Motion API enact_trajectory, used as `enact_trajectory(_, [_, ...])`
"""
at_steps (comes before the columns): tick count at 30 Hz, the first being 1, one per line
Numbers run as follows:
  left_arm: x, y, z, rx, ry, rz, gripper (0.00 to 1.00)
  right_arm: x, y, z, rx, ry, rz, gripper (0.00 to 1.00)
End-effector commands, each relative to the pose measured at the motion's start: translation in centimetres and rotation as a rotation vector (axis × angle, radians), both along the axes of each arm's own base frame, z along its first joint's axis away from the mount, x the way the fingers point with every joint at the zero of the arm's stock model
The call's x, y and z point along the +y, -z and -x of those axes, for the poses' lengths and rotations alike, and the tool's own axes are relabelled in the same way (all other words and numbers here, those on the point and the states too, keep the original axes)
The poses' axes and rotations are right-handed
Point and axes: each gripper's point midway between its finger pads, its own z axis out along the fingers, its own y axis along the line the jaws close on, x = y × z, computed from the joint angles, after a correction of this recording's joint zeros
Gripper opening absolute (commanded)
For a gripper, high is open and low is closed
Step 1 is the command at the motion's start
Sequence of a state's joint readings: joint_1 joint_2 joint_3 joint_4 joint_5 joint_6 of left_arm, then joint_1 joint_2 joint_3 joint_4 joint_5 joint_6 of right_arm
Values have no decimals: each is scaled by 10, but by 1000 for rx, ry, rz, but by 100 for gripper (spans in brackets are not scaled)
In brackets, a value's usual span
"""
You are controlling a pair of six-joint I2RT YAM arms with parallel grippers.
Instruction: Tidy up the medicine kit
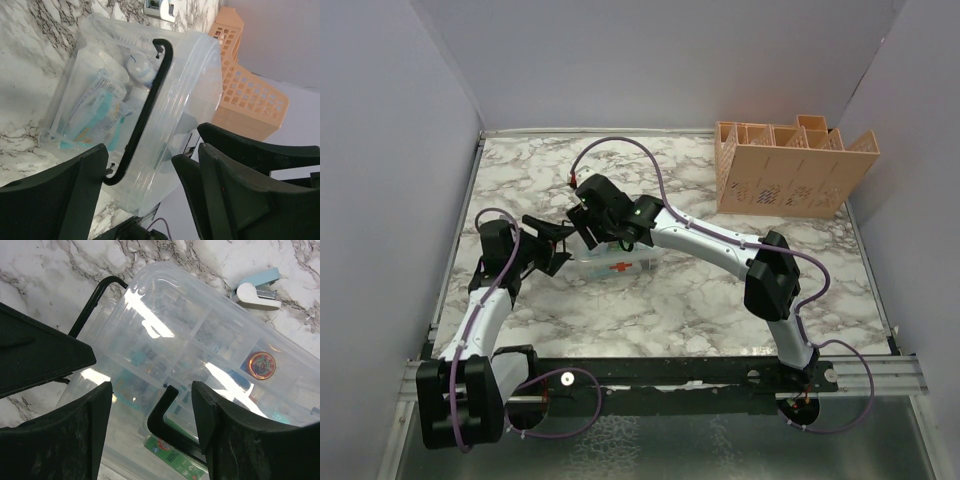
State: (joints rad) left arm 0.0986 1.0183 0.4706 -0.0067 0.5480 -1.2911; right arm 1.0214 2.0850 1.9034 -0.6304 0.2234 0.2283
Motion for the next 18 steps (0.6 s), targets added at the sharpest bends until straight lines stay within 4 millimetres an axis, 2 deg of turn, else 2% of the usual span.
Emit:
enact_trajectory(1, [-5, -12, -1, -45, 28, -60, 73, -27, 46, 18, 117, 35, 136, 62])
enact_trajectory(6, [-8, -9, 2, -32, 53, -134, 64, -31, 48, 15, 146, 63, 126, 54])
enact_trajectory(14, [-5, 1, 7, 10, 77, -260, 49, -34, 51, 15, 174, 77, 113, 48])
enact_trajectory(18, [-3, 9, 11, 32, 94, -326, 48, -34, 54, 15, 180, 71, 117, 47])
